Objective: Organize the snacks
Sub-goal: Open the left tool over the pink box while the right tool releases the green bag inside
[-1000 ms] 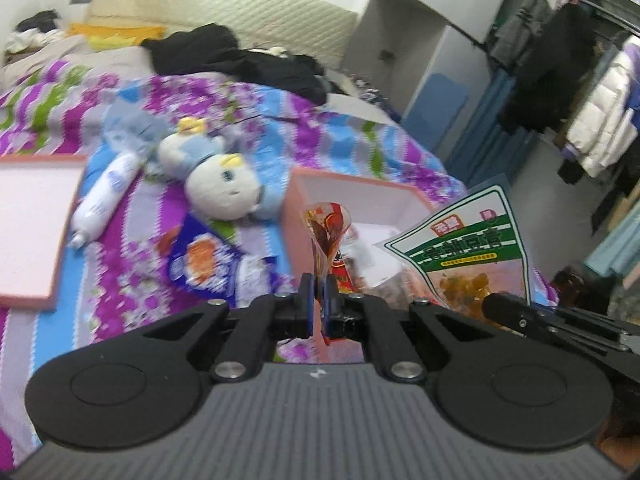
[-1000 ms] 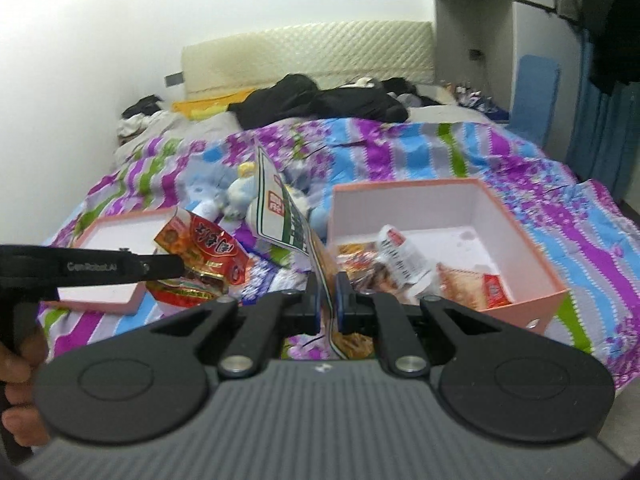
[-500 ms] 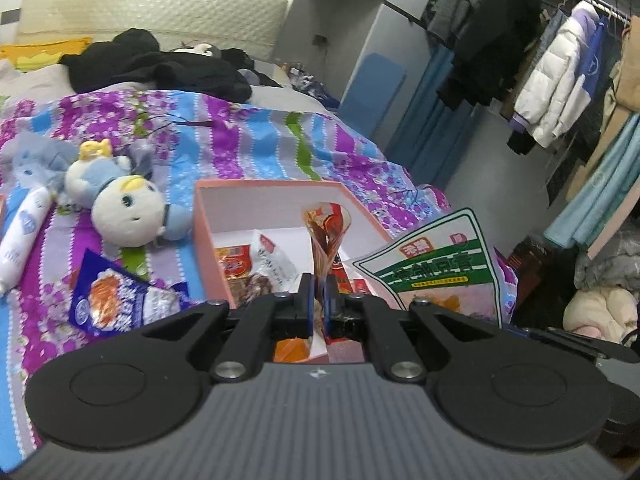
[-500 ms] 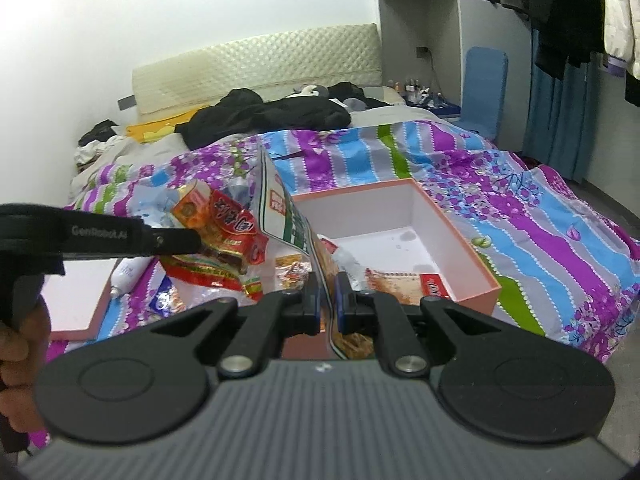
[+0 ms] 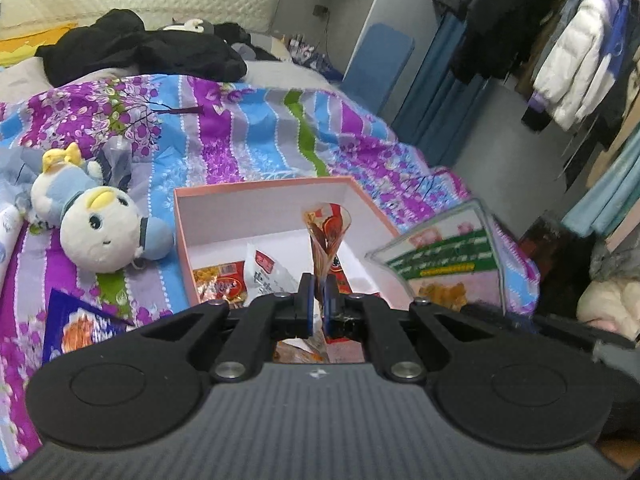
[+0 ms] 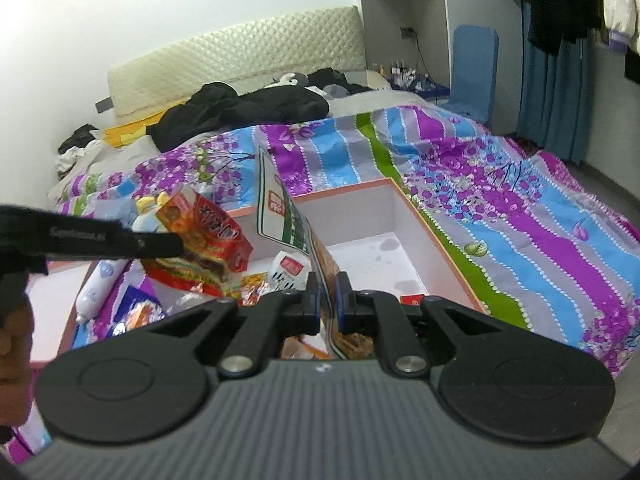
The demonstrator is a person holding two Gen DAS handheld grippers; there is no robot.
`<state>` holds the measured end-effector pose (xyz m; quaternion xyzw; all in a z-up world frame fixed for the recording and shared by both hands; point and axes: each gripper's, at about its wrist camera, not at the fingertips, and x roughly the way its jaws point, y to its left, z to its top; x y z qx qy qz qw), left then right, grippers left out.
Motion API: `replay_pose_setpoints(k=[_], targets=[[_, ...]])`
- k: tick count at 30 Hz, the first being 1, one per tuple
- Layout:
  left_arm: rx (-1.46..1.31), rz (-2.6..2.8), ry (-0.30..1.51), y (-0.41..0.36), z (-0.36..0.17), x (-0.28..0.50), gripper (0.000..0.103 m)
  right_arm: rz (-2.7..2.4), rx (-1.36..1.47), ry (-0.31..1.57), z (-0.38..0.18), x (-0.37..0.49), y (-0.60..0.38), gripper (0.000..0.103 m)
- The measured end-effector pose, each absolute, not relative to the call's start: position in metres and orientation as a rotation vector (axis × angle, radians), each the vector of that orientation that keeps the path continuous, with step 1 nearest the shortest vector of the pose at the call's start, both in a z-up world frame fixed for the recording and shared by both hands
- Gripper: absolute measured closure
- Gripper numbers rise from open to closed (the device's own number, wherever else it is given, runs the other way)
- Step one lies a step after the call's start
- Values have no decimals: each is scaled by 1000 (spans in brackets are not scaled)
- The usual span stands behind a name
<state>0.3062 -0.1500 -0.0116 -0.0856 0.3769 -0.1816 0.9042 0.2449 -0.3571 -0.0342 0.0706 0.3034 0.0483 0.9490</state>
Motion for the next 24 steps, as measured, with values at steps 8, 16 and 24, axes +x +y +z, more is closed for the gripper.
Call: replay_pose_setpoints(k=[8, 16, 24], targets=[[-139, -368, 856, -162, -41, 375, 98, 68, 176, 681, -63, 309, -372, 93], [-115, -352, 933, -161, -79, 411, 98, 64, 207, 789, -103, 349, -366, 92], [-116, -327, 937, -150, -81, 408, 90, 42, 205, 817, -105, 354, -357, 81]])
